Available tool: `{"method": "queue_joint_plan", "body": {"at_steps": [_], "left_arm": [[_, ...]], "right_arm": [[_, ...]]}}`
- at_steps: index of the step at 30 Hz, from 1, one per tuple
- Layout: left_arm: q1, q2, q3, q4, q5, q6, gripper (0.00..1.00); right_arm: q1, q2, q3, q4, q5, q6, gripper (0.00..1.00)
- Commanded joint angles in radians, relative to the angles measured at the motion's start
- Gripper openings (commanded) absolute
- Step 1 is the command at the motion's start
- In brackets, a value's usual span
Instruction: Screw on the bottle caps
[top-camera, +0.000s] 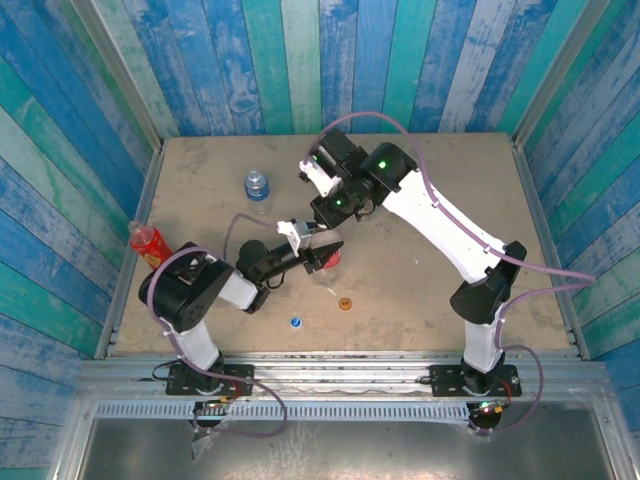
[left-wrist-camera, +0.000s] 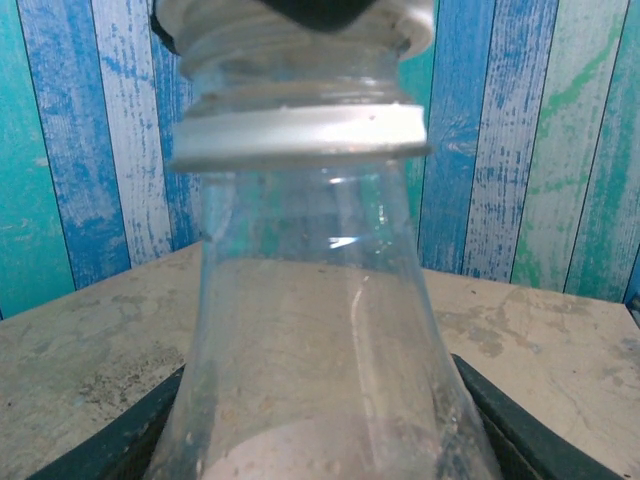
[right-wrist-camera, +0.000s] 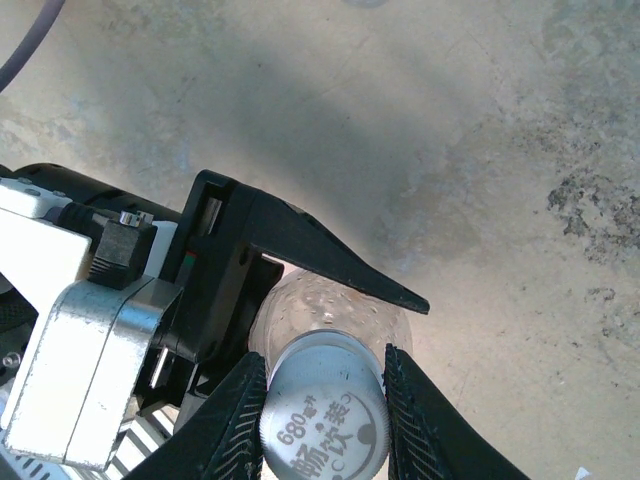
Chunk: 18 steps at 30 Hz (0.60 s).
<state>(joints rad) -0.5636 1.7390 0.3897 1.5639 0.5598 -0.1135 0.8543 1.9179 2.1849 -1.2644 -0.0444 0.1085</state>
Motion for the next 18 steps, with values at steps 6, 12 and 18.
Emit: {"method": "queue_joint_plan", "body": {"at_steps": [6,12,18], "left_arm": [[-0.012,-0.022,0.021,-0.04,0.014,0.071,0.55],[-0.02,-0.087,0.048,-0.204,0.022,0.124,0.55],[-0.021,-0.081,0.041,-0.18,0.024,0.11,0.55]], "right_arm": [[0.014,0.025,-0.02,-0.088,0.048,-0.017,0.3],[0.024,0.03,-0.021,-0.117,0.098,-0.031,0.3],[0.023,0.043,-0.023,-0.122,0.092,-0.031,0.31]]}}
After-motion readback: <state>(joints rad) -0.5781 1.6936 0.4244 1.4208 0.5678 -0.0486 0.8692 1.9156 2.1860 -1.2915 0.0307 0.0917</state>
